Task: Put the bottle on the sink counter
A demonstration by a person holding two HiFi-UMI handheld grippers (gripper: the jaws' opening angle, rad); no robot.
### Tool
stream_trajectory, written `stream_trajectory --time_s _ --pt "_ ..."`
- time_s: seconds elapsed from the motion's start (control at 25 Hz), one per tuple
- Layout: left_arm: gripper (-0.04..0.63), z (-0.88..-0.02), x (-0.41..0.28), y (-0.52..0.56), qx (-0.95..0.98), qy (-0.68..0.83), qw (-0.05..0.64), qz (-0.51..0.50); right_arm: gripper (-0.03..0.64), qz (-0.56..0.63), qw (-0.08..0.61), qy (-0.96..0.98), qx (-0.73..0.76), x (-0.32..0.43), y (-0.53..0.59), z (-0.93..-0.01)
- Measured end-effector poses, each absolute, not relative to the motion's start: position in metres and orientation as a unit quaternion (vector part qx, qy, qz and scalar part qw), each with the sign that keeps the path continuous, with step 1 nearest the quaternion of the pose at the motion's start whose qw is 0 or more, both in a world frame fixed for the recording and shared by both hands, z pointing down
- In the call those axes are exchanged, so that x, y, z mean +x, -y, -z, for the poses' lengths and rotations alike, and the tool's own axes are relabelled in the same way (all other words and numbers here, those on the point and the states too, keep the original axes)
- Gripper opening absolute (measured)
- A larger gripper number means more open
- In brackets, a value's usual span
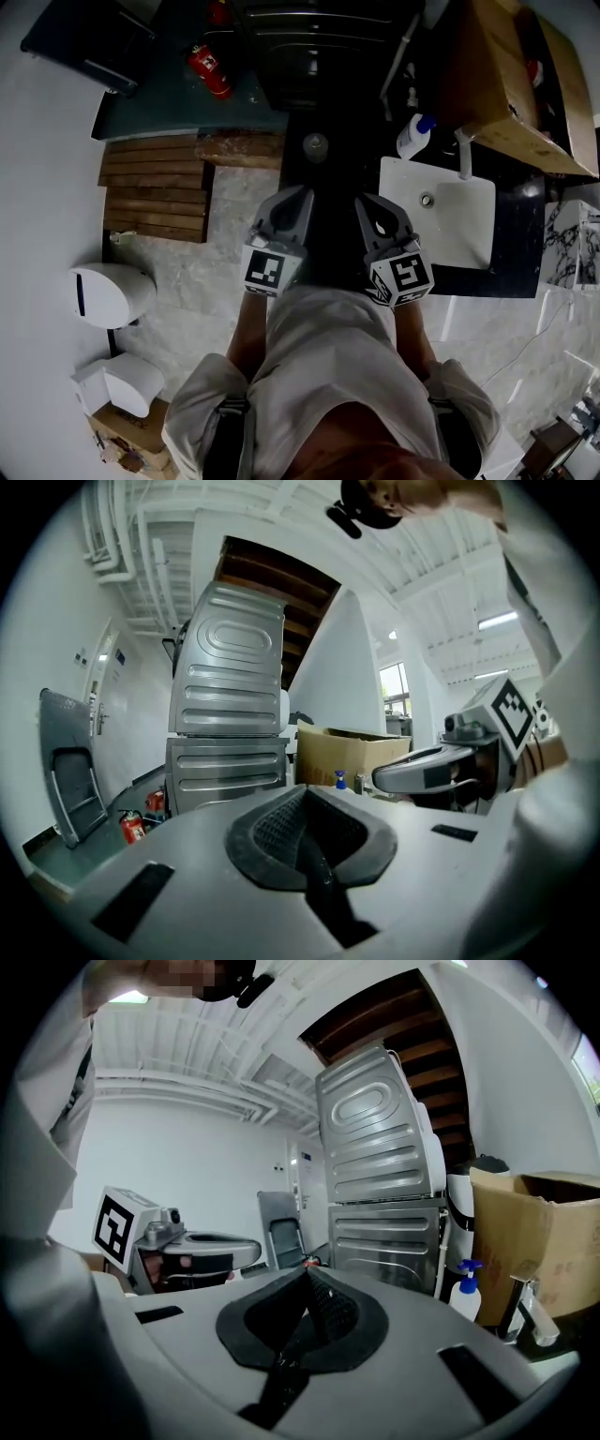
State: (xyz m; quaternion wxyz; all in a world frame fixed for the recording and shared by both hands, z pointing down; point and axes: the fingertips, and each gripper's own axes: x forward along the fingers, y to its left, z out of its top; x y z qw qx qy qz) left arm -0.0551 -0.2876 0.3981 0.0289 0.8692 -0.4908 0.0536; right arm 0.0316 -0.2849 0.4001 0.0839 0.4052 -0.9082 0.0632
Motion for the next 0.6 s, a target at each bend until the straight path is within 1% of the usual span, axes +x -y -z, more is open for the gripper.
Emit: stream_trajectory --time_s 0.6 --pt "0.002 -0.3957 -0.0515 0.2792 0.866 0.496 0.022 -0.06 -0.003 -0.054 0.086 0.91 0.402 0.0402 0.2784 -0.3956"
